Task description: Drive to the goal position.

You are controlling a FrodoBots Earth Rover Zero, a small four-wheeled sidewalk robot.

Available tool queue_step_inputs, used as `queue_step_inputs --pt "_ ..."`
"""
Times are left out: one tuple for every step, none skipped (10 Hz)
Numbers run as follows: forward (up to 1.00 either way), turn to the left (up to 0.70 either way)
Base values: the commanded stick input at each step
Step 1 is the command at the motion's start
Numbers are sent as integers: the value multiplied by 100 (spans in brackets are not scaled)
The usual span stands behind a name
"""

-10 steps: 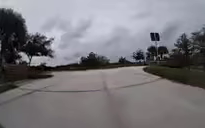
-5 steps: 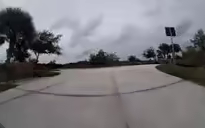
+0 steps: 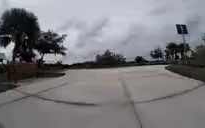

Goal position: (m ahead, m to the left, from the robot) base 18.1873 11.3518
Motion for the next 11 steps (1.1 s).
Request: queue_step_inputs --pt "85 0" --pt "85 0" --pt "85 0" --pt "85 0" --pt "85 0" --pt "85 0" --pt "85 0" --pt "85 0" --pt "85 4" --pt "85 34" --pt "85 34"
